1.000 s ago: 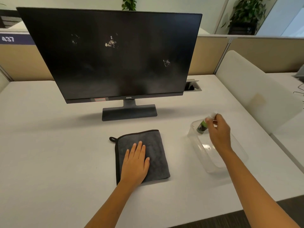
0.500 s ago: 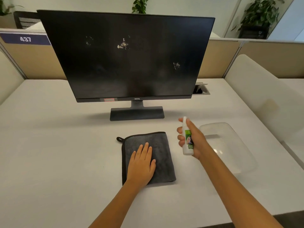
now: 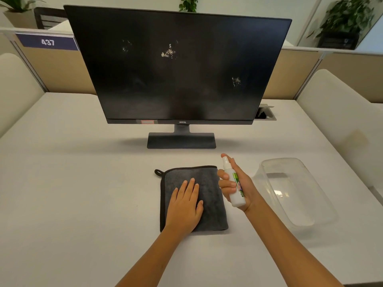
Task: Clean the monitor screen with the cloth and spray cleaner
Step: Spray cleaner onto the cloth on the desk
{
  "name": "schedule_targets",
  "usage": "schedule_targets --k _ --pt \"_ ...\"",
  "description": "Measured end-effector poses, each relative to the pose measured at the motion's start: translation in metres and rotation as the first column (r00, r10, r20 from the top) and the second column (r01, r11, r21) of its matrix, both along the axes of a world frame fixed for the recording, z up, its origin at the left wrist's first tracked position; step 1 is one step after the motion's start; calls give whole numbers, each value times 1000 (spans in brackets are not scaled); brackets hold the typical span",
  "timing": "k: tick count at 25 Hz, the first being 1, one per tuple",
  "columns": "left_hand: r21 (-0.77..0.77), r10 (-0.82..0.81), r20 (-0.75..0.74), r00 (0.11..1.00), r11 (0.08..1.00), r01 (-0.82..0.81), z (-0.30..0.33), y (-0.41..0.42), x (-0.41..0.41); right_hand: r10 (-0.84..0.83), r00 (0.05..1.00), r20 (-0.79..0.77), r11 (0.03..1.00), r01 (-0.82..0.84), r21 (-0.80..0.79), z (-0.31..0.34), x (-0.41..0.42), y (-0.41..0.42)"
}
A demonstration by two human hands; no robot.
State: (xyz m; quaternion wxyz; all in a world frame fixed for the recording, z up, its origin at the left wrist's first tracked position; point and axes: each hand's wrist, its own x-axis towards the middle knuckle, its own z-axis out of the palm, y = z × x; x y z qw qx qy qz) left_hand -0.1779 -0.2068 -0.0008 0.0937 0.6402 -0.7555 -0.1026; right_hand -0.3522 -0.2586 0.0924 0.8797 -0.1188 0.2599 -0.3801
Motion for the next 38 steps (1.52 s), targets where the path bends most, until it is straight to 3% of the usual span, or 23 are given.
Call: schedule_targets --k 3,6,8,10,13,15,17,23,30,38 --pt "-3 4 1 1000 1000 -4 -1 0 0 -57 995 -84 998 57 -12 0 3 1" --pt "-6 9 0 1000 1000 -9 -3 -1 0 -196 921 -337 980 189 -55 -3 7 2" --pt "-6 10 -5 1000 1000 -10 -4 -2 0 -205 829 -521 979 182 -96 -6 8 1" --pt "-8 9 -15 1000 1000 -9 -4 -1 0 -107 661 -742 990 4 -140 -7 9 0" --pt "-11 0 -41 999 1000 -1 -2 -1 2 -72 253 -965 925 -344 -160 -10 10 0" --pt "-13 3 -52 999 1000 -4 0 -2 6 -187 -4 -982 826 -542 -155 -14 11 -2" --pt "-19 33 -33 999 999 -34 2 -1 14 -292 -115 -950 725 -674 -141 -18 13 -5" --pt "-12 84 25 996 996 -84 -1 14 29 -411 -185 -893 610 -784 -118 -29 23 -16" --pt "-33 125 -75 989 991 -128 -2 18 29 -493 -141 -858 574 -795 -199 -27 31 -24" --pt "-33 158 -132 979 986 -164 -2 19 29 -524 -176 -833 550 -817 -172 -36 21 -5"
